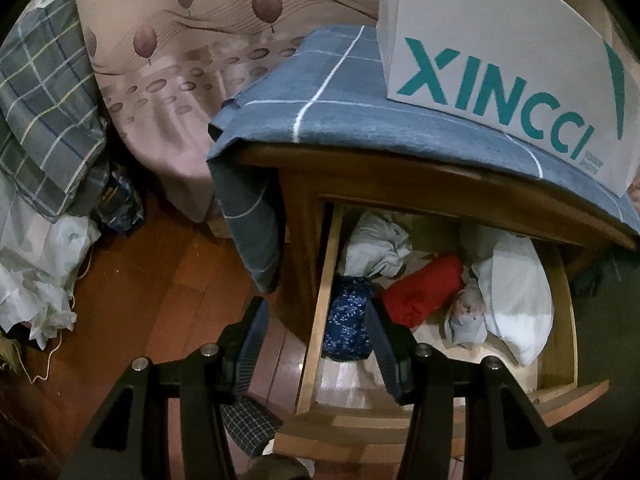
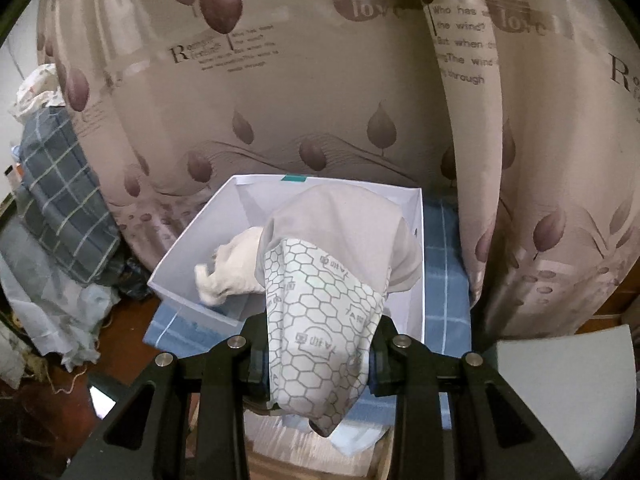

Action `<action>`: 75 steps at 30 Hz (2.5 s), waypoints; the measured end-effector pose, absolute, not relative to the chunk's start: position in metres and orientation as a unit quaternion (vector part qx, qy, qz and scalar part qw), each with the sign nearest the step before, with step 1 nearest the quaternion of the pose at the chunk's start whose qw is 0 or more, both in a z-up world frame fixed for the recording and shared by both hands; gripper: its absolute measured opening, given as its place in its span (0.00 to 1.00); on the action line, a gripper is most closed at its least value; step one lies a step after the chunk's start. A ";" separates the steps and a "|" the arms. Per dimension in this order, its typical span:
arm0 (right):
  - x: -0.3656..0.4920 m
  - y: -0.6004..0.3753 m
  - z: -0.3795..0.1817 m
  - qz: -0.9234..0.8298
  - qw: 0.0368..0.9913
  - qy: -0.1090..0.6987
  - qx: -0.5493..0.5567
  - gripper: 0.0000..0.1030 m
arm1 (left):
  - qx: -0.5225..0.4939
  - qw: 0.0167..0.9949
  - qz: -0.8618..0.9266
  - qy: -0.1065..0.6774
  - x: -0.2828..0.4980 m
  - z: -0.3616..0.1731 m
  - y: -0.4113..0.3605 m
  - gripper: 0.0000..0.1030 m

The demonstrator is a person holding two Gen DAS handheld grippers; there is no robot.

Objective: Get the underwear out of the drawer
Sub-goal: 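Carry the hexagon-print underwear with the right tool and release it into the white box, then move the right tool back into the drawer toward the white cloth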

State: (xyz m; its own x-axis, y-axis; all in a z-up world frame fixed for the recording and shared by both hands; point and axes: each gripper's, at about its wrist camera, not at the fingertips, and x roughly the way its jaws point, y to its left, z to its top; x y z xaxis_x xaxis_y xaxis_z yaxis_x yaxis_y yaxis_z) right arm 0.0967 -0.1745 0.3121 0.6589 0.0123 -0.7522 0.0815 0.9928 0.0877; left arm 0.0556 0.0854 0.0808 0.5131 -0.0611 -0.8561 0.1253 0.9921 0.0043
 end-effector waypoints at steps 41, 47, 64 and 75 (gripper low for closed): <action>0.143 -0.162 0.257 -0.027 0.888 0.454 0.066 0.52 | -0.013 0.864 -0.039 0.502 0.066 0.079 0.101 0.50; 0.088 -0.148 0.271 0.015 0.895 0.445 0.039 0.63 | -0.012 0.864 -0.039 0.501 0.065 0.080 0.102 0.50; 0.014 -0.095 0.113 0.090 0.802 0.585 -0.076 0.72 | -0.035 0.859 -0.032 0.509 0.065 0.080 0.111 0.50; 0.050 -0.089 0.010 0.078 0.721 0.662 -0.191 0.72 | -0.047 0.853 -0.038 0.518 0.066 0.079 0.116 0.50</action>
State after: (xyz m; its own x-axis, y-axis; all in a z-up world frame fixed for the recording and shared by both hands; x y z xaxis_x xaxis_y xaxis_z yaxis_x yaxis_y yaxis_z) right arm 0.0497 -0.0890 0.0101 0.1118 -0.1416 -0.9836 -0.3650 0.9148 -0.1732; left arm 0.0664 0.1160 0.0794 0.4609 -0.1138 -0.8801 0.0165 0.9927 -0.1197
